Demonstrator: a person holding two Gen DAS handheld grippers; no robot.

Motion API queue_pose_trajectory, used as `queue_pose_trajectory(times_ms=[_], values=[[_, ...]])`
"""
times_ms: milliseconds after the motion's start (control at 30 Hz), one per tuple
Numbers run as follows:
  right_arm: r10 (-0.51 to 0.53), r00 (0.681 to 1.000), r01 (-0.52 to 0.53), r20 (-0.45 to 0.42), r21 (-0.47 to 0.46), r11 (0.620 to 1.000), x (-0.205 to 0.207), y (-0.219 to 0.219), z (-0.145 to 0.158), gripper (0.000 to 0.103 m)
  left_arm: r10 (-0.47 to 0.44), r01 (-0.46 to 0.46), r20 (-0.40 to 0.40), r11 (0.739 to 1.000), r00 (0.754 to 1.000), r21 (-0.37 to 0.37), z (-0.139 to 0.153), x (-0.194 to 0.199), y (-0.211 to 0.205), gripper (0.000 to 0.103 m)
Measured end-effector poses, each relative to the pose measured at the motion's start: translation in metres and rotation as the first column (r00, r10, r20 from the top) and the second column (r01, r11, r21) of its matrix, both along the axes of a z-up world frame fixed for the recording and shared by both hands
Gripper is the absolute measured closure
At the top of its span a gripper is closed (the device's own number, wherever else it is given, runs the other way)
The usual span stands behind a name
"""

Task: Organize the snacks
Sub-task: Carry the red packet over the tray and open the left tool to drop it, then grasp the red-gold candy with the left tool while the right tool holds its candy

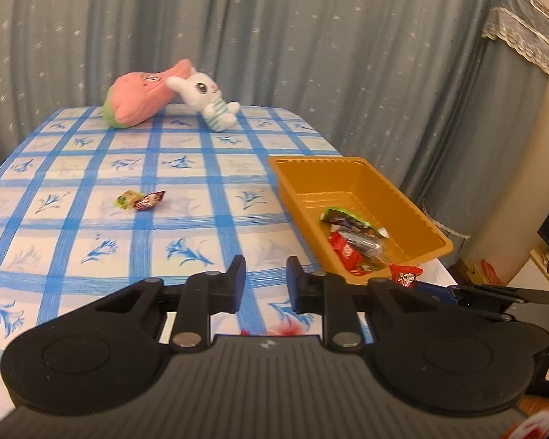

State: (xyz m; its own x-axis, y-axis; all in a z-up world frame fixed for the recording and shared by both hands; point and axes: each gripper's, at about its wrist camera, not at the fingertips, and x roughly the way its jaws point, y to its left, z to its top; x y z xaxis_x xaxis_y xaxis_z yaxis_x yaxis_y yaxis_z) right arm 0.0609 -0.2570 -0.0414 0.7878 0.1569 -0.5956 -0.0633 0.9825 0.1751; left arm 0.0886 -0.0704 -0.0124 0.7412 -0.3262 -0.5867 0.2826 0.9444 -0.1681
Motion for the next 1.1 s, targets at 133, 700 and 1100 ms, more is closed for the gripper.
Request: queue_pose_trajectory(times_ms=[133, 700, 1100], values=[[-0.028, 1.0, 0.028, -0.001, 0.008, 1.0, -0.005, -0.013, -0.002, 0.084, 0.001, -0.001, -0.008, 1.0, 1.0, 0.003, -0.005, 0.003, -0.004, 0.083], [-0.051, 0.998, 0.053, -0.032, 0.05, 0.997, 0.002, -0.025, -0.017, 0.084, -0.28, 0.287, -0.063, 0.933, 0.958, 0.216, -0.074, -0.001, -0.022, 0.053], [-0.07, 0.995, 0.075, -0.072, 0.062, 0.995, 0.014, -0.03, -0.033, 0.084, -0.542, 0.53, -0.1, 0.738, 0.834, 0.418, -0.111, 0.027, -0.034, 0.053]])
